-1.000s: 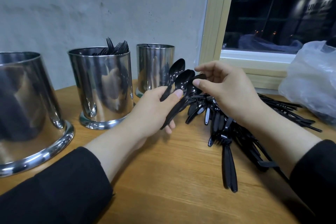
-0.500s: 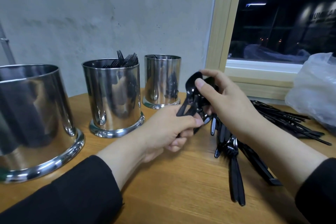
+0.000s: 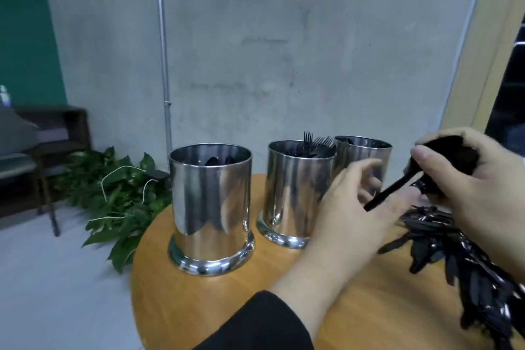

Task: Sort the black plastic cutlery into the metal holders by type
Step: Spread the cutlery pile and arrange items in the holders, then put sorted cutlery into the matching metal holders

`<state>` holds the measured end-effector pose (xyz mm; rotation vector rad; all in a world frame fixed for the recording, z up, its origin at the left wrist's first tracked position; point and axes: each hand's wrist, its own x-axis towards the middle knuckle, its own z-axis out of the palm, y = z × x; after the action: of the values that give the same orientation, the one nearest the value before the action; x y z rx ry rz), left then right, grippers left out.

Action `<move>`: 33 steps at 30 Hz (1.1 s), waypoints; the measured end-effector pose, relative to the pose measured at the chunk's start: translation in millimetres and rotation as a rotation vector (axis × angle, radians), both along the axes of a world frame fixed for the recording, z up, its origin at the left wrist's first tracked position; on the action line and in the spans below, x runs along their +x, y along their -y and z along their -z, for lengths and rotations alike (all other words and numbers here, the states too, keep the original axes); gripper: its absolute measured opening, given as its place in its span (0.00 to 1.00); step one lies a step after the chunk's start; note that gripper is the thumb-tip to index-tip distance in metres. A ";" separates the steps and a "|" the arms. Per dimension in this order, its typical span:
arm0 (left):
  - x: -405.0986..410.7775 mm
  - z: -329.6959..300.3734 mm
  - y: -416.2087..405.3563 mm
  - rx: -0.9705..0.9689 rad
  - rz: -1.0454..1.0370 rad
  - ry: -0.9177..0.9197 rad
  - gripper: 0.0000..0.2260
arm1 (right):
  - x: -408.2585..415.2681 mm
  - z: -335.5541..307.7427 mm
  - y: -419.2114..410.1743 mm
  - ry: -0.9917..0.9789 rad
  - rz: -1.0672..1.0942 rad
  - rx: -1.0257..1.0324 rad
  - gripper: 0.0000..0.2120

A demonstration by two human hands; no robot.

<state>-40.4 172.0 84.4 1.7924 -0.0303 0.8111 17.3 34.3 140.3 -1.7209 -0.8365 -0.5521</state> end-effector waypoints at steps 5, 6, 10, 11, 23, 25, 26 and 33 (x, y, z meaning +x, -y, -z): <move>-60.1 -33.5 -46.1 0.212 -0.504 0.479 0.13 | -29.6 -57.6 -40.1 0.120 -0.088 0.160 0.09; -73.3 -39.1 -59.0 0.259 -0.577 0.505 0.13 | -35.8 -66.4 -54.4 0.142 -0.113 0.151 0.06; -109.8 -44.8 -119.5 0.258 -0.782 0.426 0.13 | -52.6 -88.6 -123.6 0.222 -0.202 0.065 0.05; -114.8 -41.1 -133.3 0.281 -0.819 0.357 0.14 | -54.8 -91.4 -143.4 0.241 -0.206 0.007 0.06; -120.6 4.1 -176.0 0.367 -0.755 0.173 0.06 | -44.4 -52.9 -274.9 0.107 -0.151 -0.747 0.23; -120.4 7.5 -174.2 0.377 -0.758 0.212 0.08 | -44.3 -51.3 -274.3 0.084 -0.152 -0.738 0.27; -120.5 9.0 -171.5 0.387 -0.769 0.243 0.09 | -44.3 -51.8 -270.5 0.099 -0.129 -0.720 0.28; -102.9 5.7 -104.2 0.549 -0.617 0.530 0.08 | -44.8 -29.3 -147.3 0.262 -0.023 -0.305 0.12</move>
<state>-143.3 276.2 78.7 2.0628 -0.0509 1.8519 -27.5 181.6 169.6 -1.9373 -1.1734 -0.6705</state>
